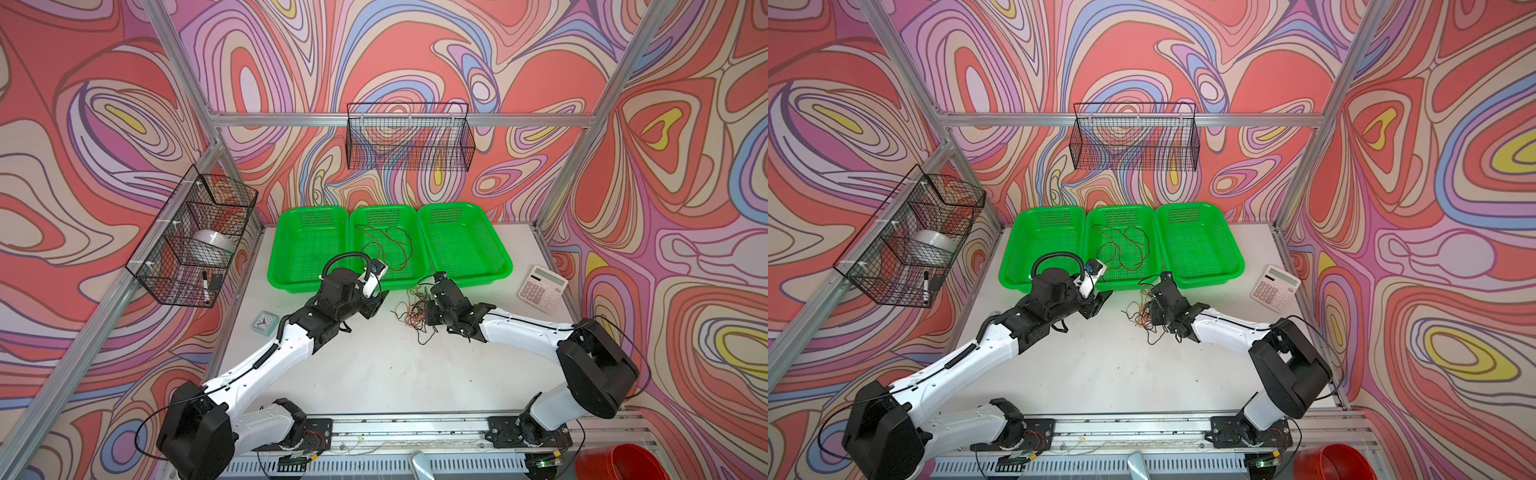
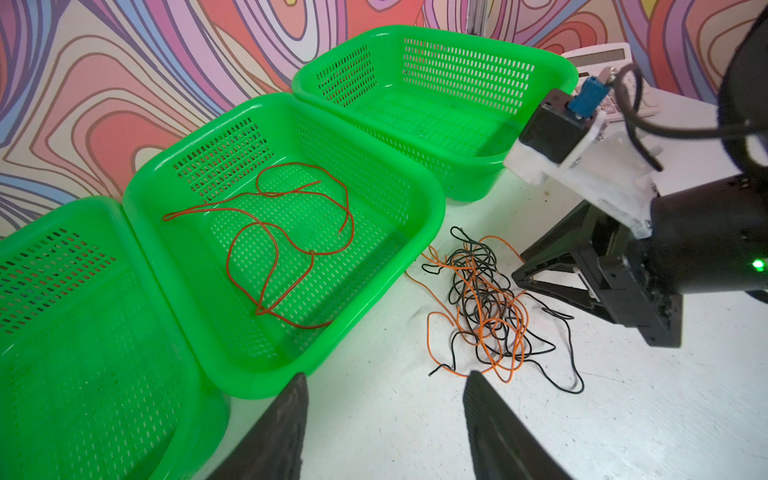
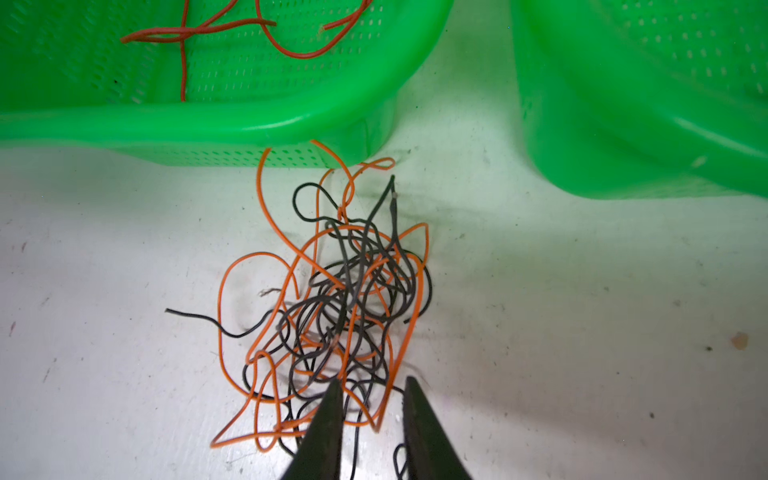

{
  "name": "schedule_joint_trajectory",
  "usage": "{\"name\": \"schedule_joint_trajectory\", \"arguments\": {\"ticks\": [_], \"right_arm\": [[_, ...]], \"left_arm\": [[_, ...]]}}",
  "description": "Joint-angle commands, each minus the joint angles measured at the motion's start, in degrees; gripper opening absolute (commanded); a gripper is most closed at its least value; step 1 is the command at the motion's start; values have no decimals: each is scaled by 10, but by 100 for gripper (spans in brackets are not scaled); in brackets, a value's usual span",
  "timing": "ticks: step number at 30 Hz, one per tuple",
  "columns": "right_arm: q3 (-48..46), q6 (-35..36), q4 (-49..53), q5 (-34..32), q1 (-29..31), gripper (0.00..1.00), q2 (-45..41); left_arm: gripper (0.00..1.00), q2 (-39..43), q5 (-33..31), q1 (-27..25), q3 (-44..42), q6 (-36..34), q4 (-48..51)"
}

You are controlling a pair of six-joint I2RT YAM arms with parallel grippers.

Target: Untangle the cables

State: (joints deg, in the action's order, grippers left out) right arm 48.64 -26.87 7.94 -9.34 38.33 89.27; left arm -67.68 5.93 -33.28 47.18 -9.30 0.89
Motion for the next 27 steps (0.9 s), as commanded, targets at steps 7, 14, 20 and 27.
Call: {"name": "schedule_joint_trajectory", "arguments": {"ticks": [7, 14, 20, 27], "right_arm": [[38, 14, 8, 28, 0, 8, 41], [25, 93, 3, 45, 0, 0, -41], [55, 184, 53, 126, 0, 0, -129], [88, 277, 108, 185, 0, 0, -164]], "left_arm": [[64, 17, -32, -30, -5, -11, -35], [67, 23, -33, -51, -36, -24, -81], [67, 28, -24, -72, -69, -20, -139], [69, 19, -24, -96, -86, -11, -200]]}}
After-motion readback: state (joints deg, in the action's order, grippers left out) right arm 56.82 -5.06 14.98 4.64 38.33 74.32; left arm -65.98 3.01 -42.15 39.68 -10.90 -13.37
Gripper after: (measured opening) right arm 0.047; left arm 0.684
